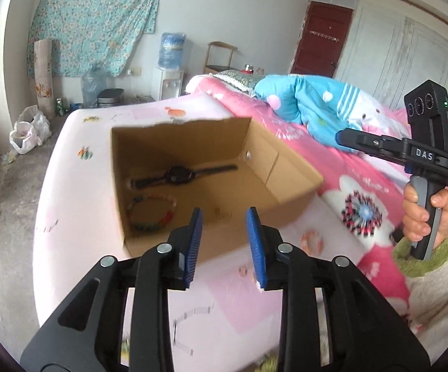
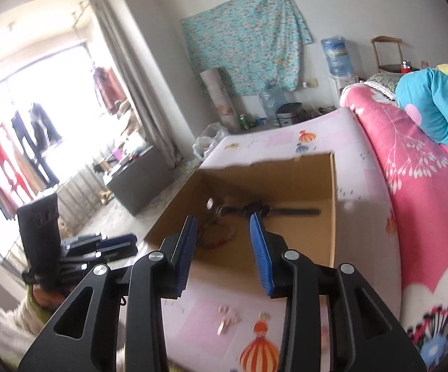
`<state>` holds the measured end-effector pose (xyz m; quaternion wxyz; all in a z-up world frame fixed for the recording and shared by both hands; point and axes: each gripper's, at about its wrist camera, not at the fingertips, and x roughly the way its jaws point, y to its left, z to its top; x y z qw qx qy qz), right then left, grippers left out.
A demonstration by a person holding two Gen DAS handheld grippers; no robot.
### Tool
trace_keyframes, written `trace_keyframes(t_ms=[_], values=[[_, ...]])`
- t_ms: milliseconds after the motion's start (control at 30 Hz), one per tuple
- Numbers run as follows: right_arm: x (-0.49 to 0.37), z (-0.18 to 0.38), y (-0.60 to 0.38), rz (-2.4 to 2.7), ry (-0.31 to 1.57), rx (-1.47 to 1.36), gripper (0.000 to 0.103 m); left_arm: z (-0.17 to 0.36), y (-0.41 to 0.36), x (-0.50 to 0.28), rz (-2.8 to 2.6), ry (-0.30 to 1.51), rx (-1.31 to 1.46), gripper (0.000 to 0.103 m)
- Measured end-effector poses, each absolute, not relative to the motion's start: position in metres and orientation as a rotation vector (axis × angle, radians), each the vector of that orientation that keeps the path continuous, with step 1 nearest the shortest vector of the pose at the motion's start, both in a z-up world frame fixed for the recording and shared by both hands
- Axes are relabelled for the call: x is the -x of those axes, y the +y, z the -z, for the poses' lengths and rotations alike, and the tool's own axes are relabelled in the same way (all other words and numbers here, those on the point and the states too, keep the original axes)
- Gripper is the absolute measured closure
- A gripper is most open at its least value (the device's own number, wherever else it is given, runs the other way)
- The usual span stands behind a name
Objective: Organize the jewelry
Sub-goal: 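Withdraw the left gripper from the box back to the gold charms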
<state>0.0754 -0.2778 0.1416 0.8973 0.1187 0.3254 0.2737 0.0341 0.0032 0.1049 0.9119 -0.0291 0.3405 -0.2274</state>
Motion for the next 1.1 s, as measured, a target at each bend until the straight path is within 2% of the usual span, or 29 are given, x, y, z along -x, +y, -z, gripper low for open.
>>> trace_keyframes(t_ms=[133, 300, 433, 867, 1000, 1100], values=[[-0.044, -0.103, -0.271, -0.532, 0.755, -0.261, 0.067, -0.078, 0.001, -0.012, 0.433, 0.739, 0.042, 0.070], [-0.040, -0.033, -0.260, -0.469, 0.964, -0.363, 0.067, -0.029, -0.024, -0.013, 0.423, 0.825, -0.009, 0.070], [-0.038, -0.008, -0.243, -0.452, 1.036, -0.351, 0.067, -0.004, -0.041, -0.020, 0.424, 0.863, -0.076, 0.070], [-0.048, 0.012, -0.176, -0.420, 1.074, -0.076, 0.074, 0.028, -0.045, -0.035, 0.387, 0.910, -0.123, 0.070], [-0.049, 0.011, -0.166, -0.396, 1.053, 0.009, 0.081, 0.028, -0.043, -0.038, 0.387, 0.906, -0.118, 0.070], [-0.048, 0.009, -0.159, -0.371, 1.045, 0.086, 0.092, 0.029, -0.043, -0.040, 0.390, 0.905, -0.113, 0.070]])
